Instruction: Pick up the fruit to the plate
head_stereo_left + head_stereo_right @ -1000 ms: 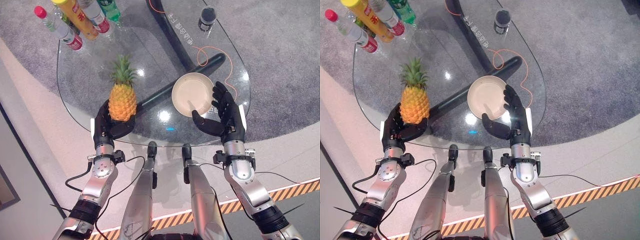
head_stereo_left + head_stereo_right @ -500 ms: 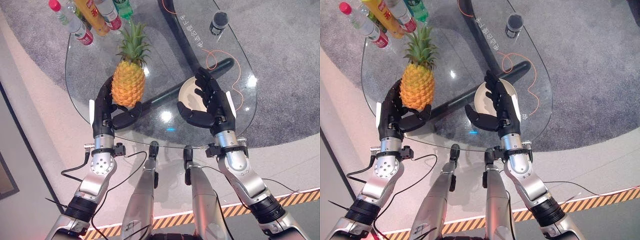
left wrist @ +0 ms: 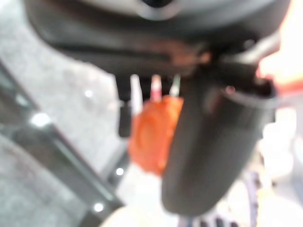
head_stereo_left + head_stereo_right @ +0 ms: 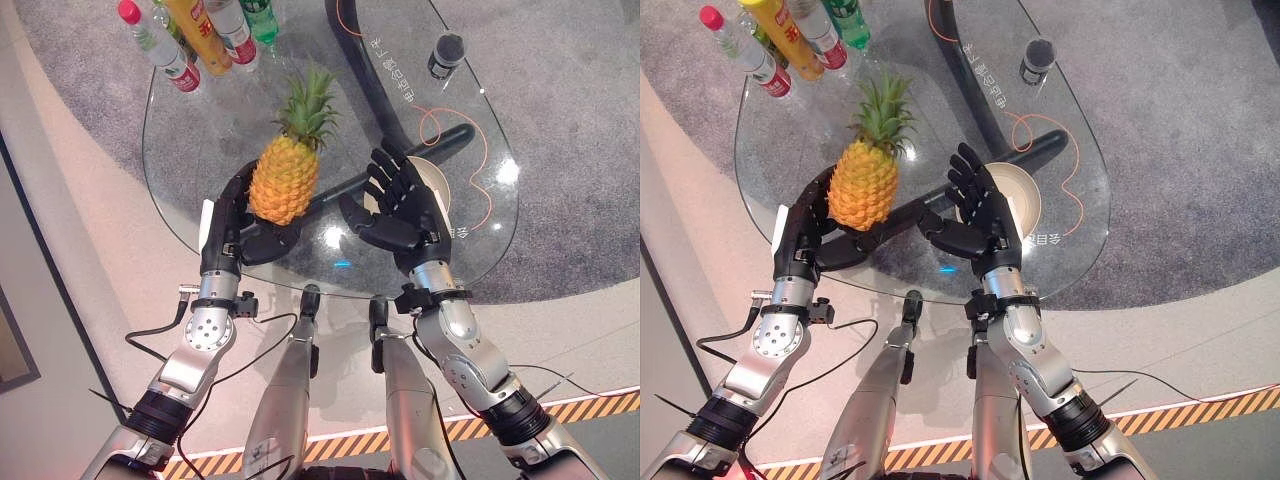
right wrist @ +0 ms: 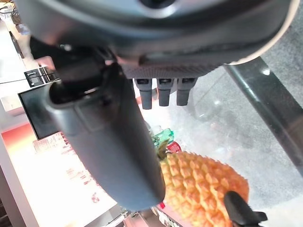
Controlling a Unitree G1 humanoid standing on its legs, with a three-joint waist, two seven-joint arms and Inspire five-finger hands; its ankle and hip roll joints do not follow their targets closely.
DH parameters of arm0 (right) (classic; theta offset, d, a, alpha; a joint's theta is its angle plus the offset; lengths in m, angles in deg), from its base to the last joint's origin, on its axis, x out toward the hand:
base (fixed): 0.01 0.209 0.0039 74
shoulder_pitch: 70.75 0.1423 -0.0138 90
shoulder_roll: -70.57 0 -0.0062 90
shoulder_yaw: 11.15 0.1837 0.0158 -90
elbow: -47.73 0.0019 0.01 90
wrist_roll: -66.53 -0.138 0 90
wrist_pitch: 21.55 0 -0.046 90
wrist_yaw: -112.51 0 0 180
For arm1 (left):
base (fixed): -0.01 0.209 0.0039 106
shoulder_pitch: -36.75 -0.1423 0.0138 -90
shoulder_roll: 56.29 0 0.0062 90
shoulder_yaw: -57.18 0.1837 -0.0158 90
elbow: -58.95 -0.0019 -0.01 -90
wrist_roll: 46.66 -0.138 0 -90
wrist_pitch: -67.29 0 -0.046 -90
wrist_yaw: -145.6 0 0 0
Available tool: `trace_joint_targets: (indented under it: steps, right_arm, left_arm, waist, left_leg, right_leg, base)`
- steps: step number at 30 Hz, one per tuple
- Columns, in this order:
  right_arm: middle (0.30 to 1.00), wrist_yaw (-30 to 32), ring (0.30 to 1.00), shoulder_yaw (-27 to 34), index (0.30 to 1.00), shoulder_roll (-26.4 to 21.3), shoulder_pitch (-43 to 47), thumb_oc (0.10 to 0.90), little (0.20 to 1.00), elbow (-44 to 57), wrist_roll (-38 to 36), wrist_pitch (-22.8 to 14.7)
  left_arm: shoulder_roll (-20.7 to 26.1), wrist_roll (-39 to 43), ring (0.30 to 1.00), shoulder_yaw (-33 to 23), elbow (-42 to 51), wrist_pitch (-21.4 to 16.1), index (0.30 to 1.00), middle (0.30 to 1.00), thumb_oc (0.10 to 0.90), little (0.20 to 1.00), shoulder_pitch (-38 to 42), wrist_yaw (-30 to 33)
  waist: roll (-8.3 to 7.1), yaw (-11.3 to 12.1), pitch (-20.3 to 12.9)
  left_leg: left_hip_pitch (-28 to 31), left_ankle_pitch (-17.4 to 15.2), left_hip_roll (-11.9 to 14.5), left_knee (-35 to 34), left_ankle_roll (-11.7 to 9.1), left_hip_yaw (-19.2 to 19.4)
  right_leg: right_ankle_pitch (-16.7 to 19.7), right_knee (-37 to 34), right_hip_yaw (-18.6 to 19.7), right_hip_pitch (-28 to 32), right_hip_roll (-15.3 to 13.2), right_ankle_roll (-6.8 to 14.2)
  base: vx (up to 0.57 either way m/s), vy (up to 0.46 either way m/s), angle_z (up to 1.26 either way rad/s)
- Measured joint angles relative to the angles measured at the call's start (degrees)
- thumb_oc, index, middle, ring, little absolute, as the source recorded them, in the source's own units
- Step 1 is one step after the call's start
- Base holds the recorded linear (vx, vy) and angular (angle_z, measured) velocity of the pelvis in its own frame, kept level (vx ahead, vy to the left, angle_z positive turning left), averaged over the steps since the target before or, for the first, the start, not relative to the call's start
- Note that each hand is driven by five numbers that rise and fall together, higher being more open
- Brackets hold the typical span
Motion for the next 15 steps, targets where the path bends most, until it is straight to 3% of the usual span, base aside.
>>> trace_joint_targets:
  steps: [15]
  right_arm:
    - [0.9, -1.3, 0.9, 0.0, 0.9, 0.1, 0.0, 0.8, 0.9, -4.2, -6.1, -0.3]
  left_arm:
    - [3.6, -3.6, 0.3, 3.5, 0.0, 0.0, 0.3, 0.3, 0.1, 0.2, 1.1, -4.8]
  waist:
    - [0.03, 0.0, 0.0]
  left_leg:
    - [0.7, 0.0, 0.0, -0.1, 0.0, -0.1]
  right_leg:
    - [-0.3, -0.1, -0.1, 0.7, -0.1, 0.4]
  base:
    - [0.0, 0.0, 0.0]
